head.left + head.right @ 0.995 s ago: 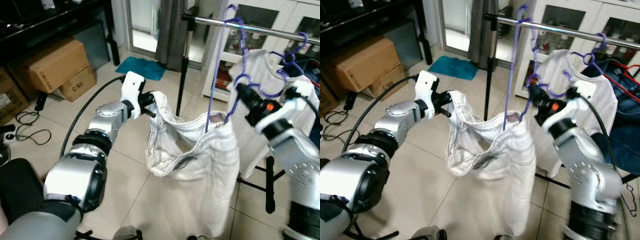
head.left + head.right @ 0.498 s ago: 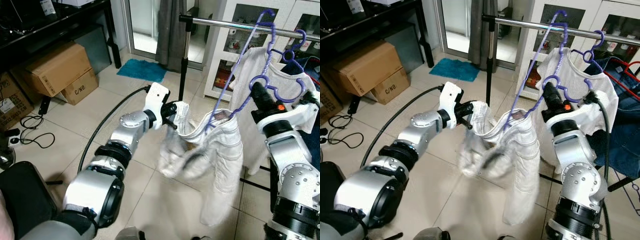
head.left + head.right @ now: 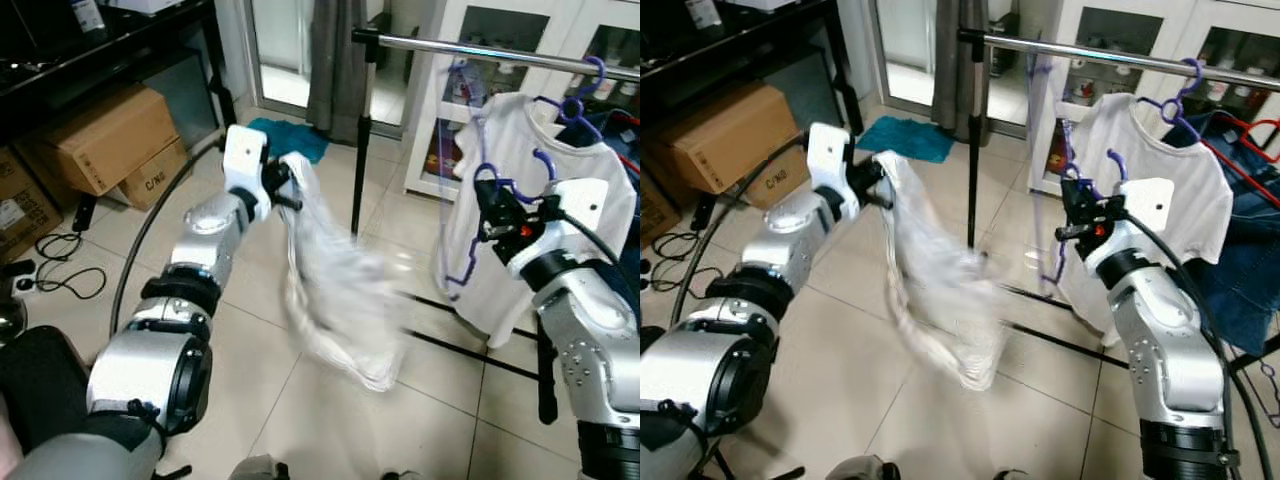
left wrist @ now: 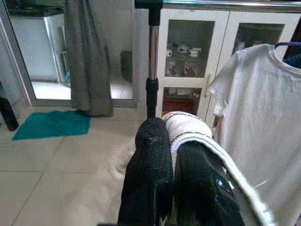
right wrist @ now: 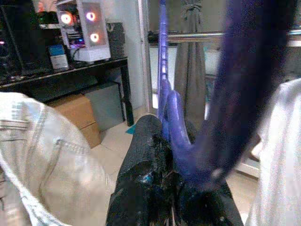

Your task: Hang hanger

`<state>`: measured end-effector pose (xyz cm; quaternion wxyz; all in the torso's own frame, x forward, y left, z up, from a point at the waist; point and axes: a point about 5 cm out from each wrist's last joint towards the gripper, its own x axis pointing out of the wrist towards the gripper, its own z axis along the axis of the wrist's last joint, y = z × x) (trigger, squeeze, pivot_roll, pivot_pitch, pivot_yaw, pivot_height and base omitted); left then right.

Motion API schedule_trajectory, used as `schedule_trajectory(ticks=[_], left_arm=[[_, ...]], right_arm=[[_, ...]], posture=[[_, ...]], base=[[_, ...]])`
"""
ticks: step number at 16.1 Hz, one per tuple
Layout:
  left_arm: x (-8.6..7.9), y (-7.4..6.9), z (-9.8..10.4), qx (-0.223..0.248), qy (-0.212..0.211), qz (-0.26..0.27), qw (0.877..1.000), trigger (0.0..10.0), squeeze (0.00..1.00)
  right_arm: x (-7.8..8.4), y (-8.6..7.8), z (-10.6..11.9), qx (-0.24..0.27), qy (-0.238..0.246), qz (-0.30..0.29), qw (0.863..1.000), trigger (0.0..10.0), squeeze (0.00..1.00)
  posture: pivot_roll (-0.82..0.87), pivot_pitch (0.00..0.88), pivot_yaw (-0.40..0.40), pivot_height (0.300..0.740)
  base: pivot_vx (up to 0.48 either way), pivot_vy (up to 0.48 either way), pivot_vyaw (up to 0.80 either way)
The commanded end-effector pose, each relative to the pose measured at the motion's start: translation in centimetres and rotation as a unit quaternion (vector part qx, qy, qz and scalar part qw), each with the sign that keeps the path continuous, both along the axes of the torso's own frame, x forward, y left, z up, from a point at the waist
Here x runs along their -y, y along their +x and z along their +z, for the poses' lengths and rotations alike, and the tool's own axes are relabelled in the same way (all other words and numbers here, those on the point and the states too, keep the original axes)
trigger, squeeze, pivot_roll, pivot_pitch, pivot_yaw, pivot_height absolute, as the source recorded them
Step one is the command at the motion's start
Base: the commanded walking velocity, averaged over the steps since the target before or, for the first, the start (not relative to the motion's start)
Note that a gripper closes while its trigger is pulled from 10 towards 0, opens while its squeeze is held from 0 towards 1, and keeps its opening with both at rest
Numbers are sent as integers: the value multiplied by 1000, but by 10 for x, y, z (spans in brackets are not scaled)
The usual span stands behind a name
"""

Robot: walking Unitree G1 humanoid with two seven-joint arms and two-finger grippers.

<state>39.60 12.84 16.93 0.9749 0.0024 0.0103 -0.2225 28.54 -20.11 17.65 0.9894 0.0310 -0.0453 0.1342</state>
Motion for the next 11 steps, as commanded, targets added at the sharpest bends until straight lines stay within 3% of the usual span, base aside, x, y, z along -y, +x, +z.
schedule_trajectory(ticks=[1,2,3,4,6,7,8,9,10,11], left_arm=[[3,4,14,18,4,0,1000,0,0],[11,-1,2,-7,10,-32,999,0,0],[14,-3,-5,-17,9,-41,999,0,0],[15,-6,-11,-22,11,-47,999,0,0],[8,-15,-32,-36,35,-30,998,0,0],[3,-20,-41,-44,40,-16,998,0,0],[2,-21,-44,-46,42,-10,998,1961,0],[-1,-23,-46,-47,46,2,998,10000,0],[-8,-26,-53,-66,50,38,996,10000,0],[-9,-27,-54,-70,49,43,995,10000,0]], right_arm=[[-4,2,0,3,-10,12,1000,0,0],[-11,4,-1,-3,102,12,995,0,0],[-12,5,-2,-5,143,8,990,0,0],[-11,5,-3,-6,162,3,987,0,0],[-2,-1,-15,-42,89,-25,995,118,0],[6,-7,-31,-96,42,-61,993,10000,0],[10,-10,-39,-119,14,-78,990,10000,0],[13,-14,-46,-138,-3,-93,986,10000,0],[18,-27,-60,-176,-17,-122,977,10000,0],[18,-29,-61,-182,-20,-124,975,10000,0]], posture=[[-10,0,49,740],[-3,0,43,740],[-1,0,42,740],[-1,0,42,740],[-14,0,52,740],[-25,0,61,740],[-30,0,64,740],[-32,0,65,740],[-39,0,58,740],[-39,0,58,740]], base=[[0,0,0],[0,0,0],[0,0,0],[0,0,0],[0,0,0],[0,0,0],[0,0,0],[0,0,0],[0,0,0],[0,0,0]])
